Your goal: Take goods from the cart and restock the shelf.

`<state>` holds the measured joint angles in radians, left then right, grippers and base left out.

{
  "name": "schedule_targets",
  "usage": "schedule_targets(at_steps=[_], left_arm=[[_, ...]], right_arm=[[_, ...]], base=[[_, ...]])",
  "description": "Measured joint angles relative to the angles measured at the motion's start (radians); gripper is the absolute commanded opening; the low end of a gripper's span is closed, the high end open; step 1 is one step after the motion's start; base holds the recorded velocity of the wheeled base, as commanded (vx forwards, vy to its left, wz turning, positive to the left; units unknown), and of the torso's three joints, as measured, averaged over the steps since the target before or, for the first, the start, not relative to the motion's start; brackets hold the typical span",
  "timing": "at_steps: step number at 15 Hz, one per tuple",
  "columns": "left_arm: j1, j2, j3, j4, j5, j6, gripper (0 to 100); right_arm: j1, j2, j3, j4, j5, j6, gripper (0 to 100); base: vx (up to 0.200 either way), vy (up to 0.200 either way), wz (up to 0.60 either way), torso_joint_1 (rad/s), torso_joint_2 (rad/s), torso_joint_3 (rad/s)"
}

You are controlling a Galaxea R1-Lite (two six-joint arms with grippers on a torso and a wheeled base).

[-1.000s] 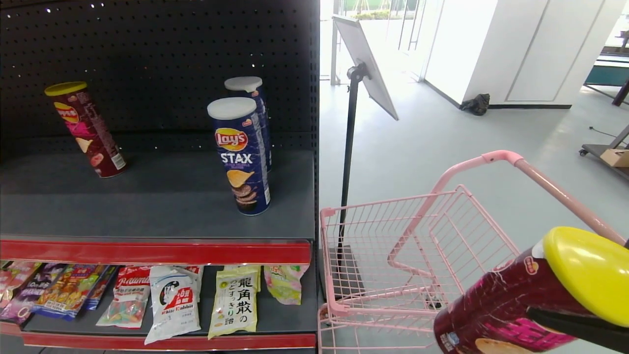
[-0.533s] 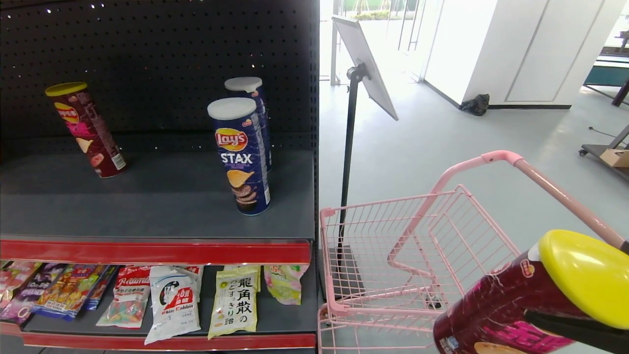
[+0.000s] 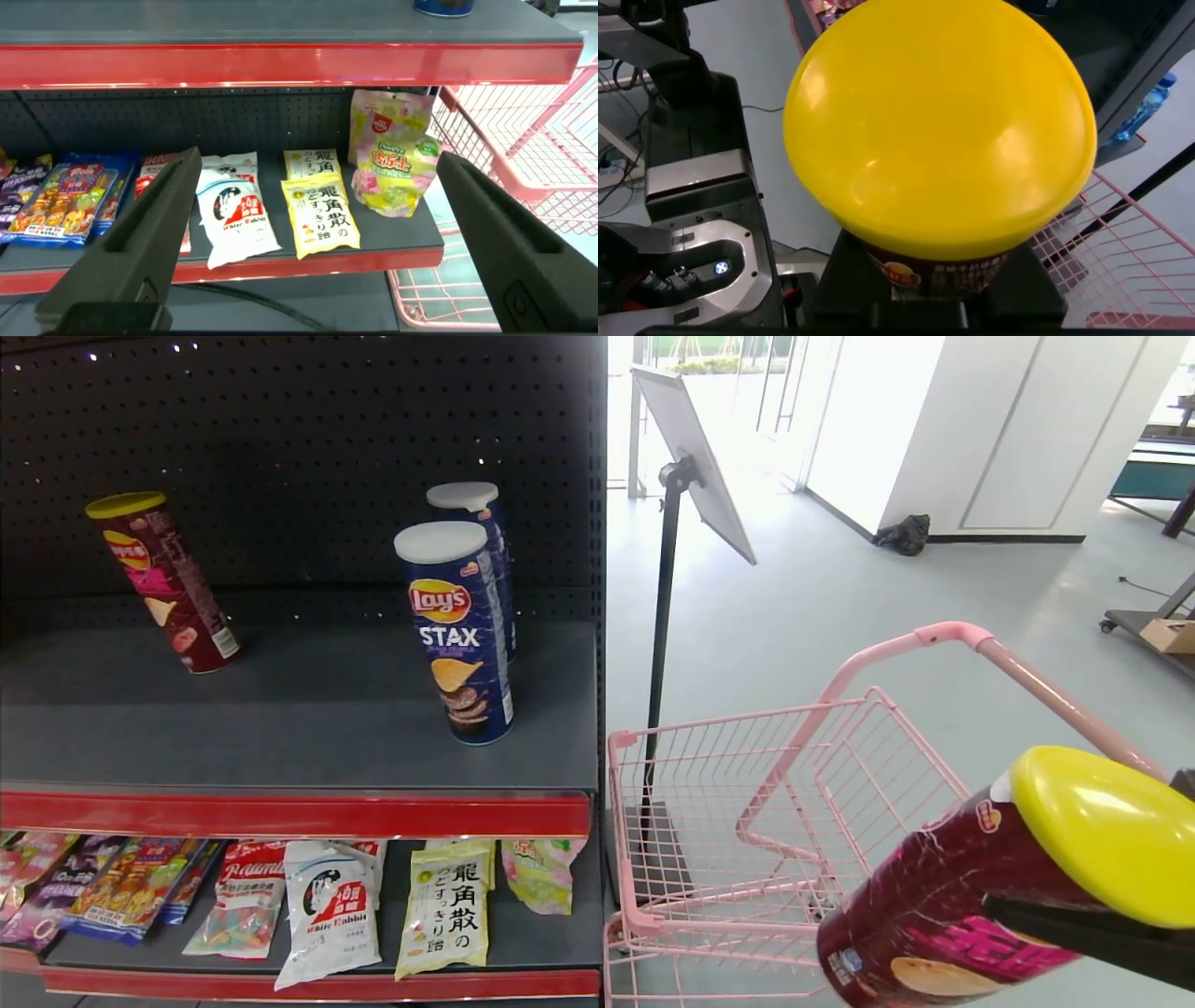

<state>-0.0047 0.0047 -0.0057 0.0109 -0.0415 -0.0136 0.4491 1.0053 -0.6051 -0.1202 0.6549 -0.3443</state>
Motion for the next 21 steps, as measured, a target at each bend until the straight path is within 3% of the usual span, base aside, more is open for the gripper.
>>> schedule_targets(at_steps=[6,13,21], left_arm=[[0.0,0.0,0.0,0.001,0.001,0.0,100],[0.0,0.0,0.0,0.0,0.0,0.0,100],[0.0,0.0,0.0,0.0,0.001,0.0,100]], right_arm=[[-0.013,-0.046,0.038,0.003,-0.023,0.036,0],[0.009,-0.058,0.048,0.005,-0.022,0.029,0],[0.035,-0.052,0.062,0.001,0.009,0.038,0]], base=[[0.0,0.0,0.0,0.013,-0.03,-0.013],[0.0,0.0,0.0,0.161,-0.36,-0.198],[0.0,0.0,0.0,0.005,-0.01,-0.006]])
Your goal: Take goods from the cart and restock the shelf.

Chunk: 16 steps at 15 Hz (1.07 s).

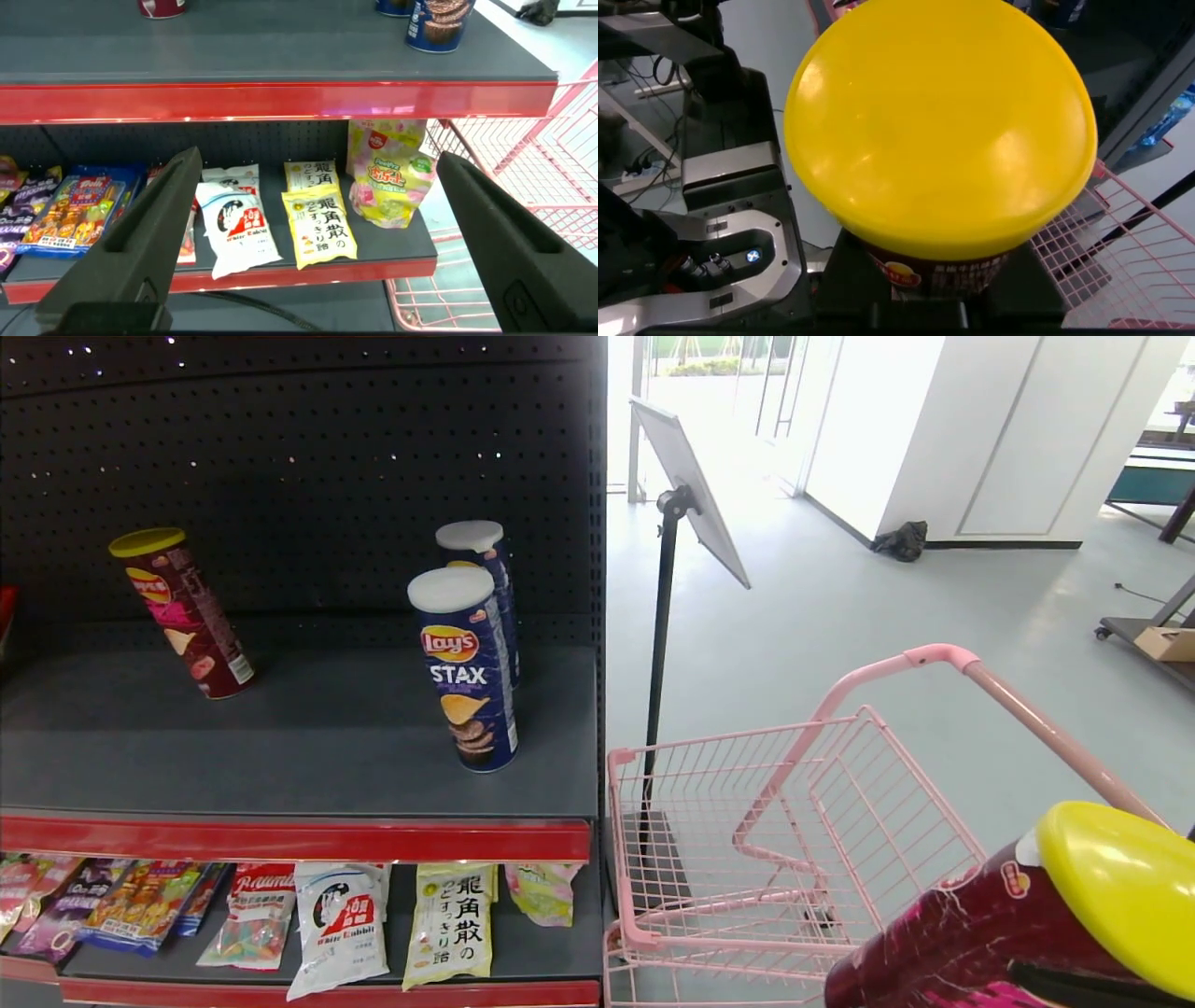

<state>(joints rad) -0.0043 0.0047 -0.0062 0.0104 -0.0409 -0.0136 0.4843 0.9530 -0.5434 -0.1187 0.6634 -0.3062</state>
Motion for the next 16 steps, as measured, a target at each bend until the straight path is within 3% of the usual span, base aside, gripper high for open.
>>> schedule_targets(at_steps=[5,10,16], left_arm=[[0.0,0.0,0.0,0.0,0.001,-0.001,100],[-0.001,0.0,0.0,0.0,-0.001,-0.001,100],[-0.001,0.0,0.0,0.0,-0.001,-0.001,100]], right_arm=[[0.001,0.05,-0.065,0.0,-0.003,-0.001,0],[0.001,0.135,-0.166,0.0,-0.008,-0.009,0],[0.106,0.205,-0.254,-0.001,-0.079,-0.007,0]], base=[[0.0,0.0,0.0,0.0,0.0,0.0],[0.0,0.2,0.0,0.005,0.0,0.0],[0.0,0.2,0.0,0.004,0.0,-0.001]])
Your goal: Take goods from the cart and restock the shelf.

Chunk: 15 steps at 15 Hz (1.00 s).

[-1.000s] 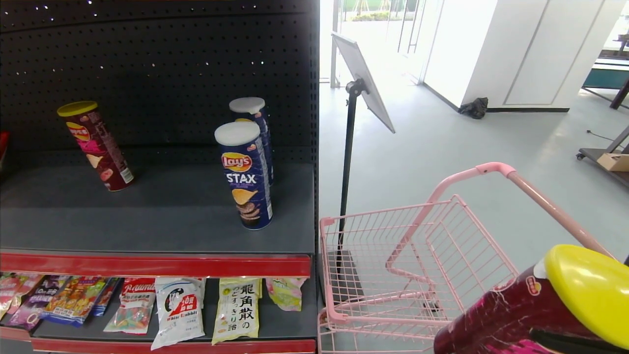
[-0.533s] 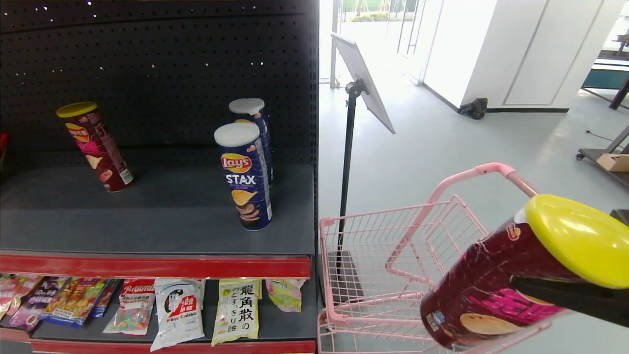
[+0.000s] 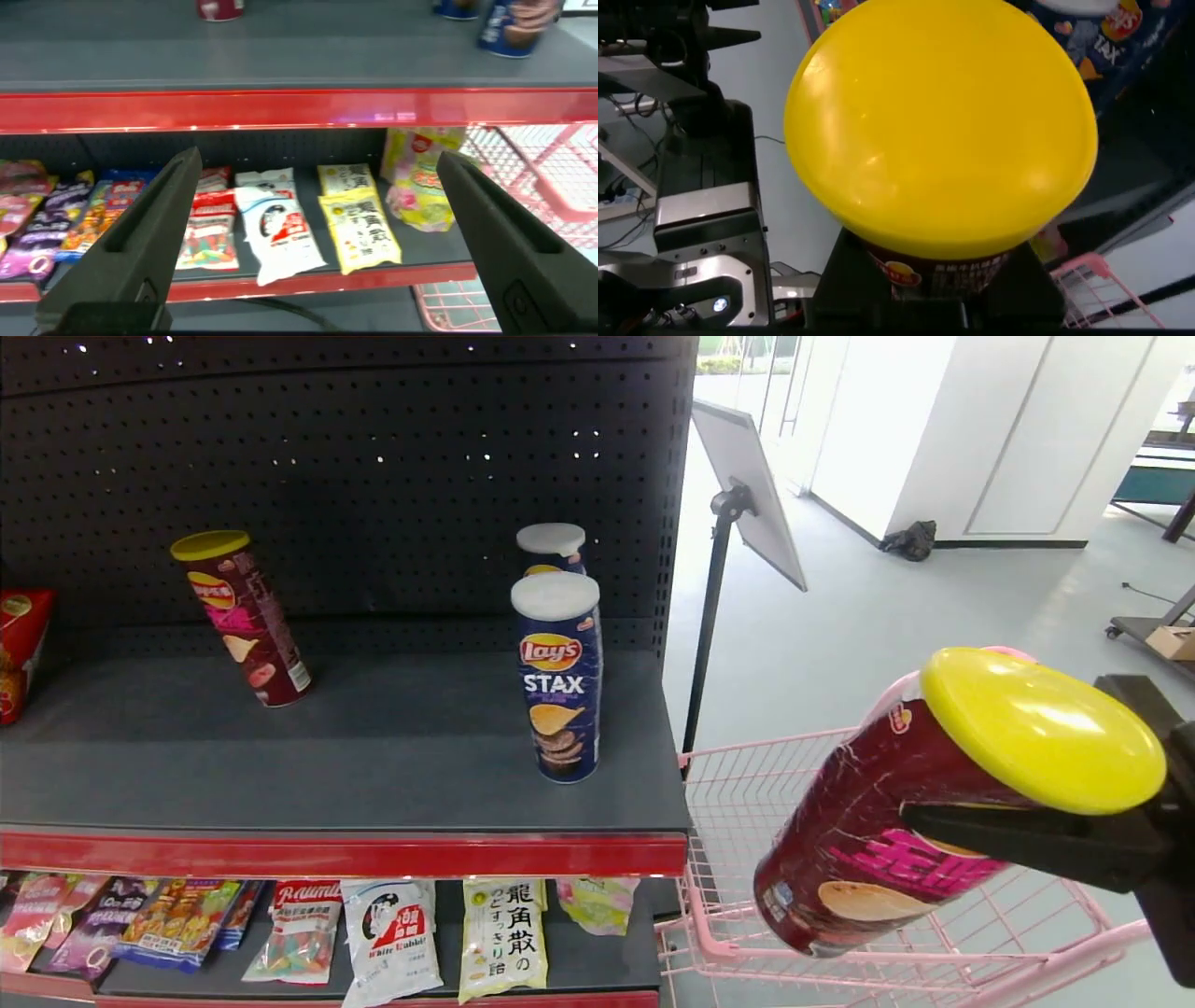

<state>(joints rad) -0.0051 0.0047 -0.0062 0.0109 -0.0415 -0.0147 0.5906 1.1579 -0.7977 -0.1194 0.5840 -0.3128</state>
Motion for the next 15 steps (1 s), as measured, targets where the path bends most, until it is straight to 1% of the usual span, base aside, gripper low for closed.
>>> schedule_targets(at_steps=[2,5,7,10,15], left_arm=[[0.0,0.0,0.0,0.0,0.0,0.0,100],[0.0,0.0,0.0,0.0,0.0,0.0,100],[0.0,0.0,0.0,0.0,0.0,0.0,100],[0.0,0.0,0.0,0.0,0.0,0.0,100],[0.0,0.0,0.0,0.0,0.0,0.0,100]], right_arm=[[0.037,0.031,-0.052,-0.001,-0.015,0.001,0],[0.116,0.08,-0.124,0.0,-0.074,0.006,0],[0.166,0.111,-0.154,0.0,-0.095,0.007,0],[0.217,0.154,-0.175,-0.004,-0.147,0.02,0],[0.229,0.249,-0.169,-0.179,-0.158,0.056,0]], base=[[0.0,0.2,0.0,0.002,0.0,0.0],[0.0,0.2,0.0,0.002,0.01,0.001],[0.0,0.2,0.0,0.0,0.0,0.005],[0.0,0.2,0.0,-0.001,0.0,0.001],[0.0,0.2,0.0,0.001,0.0,0.002]])
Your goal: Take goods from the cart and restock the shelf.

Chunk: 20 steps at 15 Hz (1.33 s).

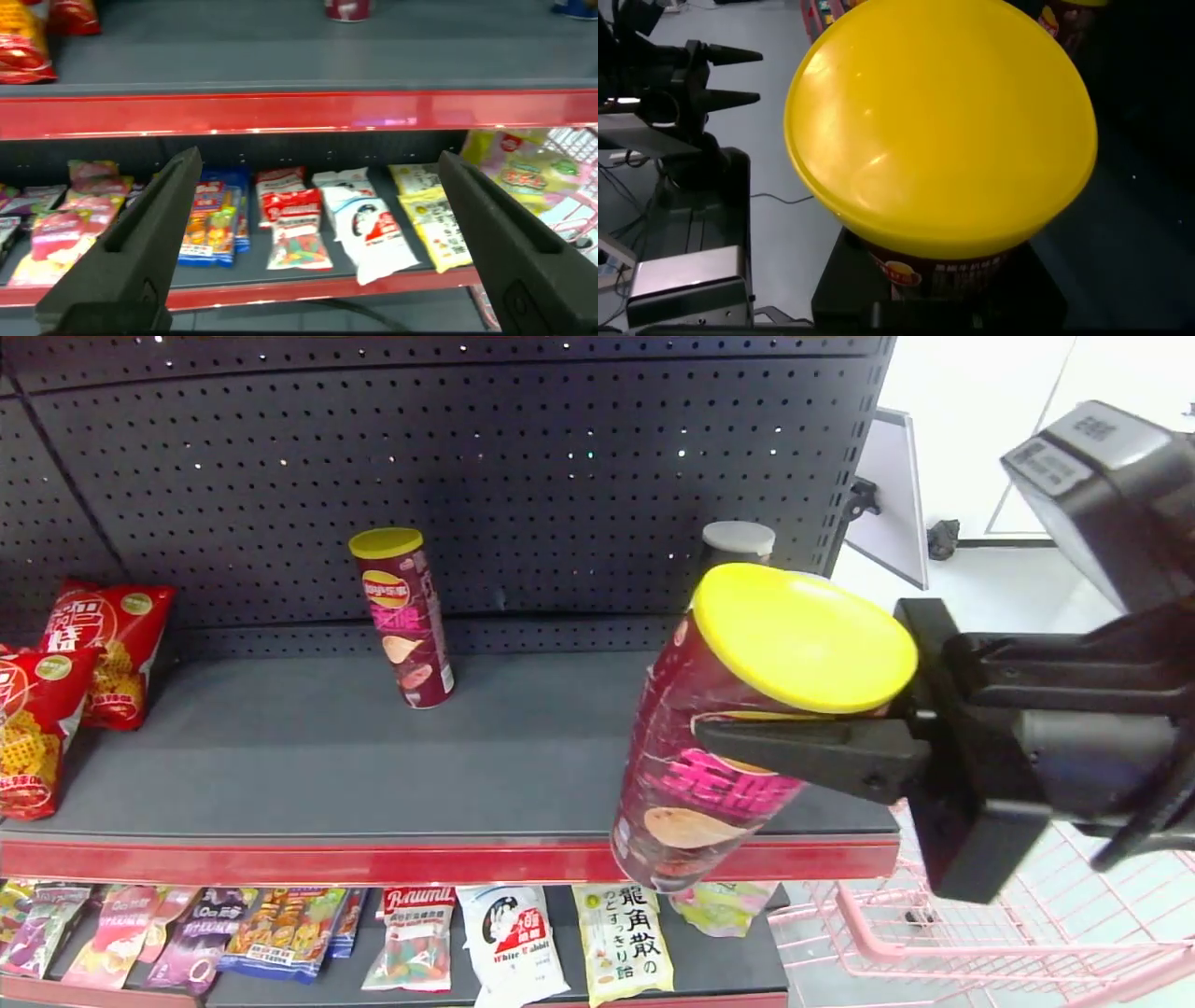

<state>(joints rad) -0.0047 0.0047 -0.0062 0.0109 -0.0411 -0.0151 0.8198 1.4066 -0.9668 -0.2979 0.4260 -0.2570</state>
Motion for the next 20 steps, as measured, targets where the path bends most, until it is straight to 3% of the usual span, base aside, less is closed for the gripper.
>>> schedule_targets(at_steps=[16,20], left_arm=[[0.0,0.0,0.0,0.0,0.0,0.0,100],[0.0,0.0,0.0,0.0,0.0,0.001,100]], right_arm=[[-0.009,0.085,0.011,-0.018,-0.019,0.003,0],[-0.008,0.08,0.02,-0.019,-0.018,0.003,0]], base=[[0.0,0.2,0.0,0.002,0.0,0.001],[0.0,0.0,0.0,0.0,0.0,0.0]])
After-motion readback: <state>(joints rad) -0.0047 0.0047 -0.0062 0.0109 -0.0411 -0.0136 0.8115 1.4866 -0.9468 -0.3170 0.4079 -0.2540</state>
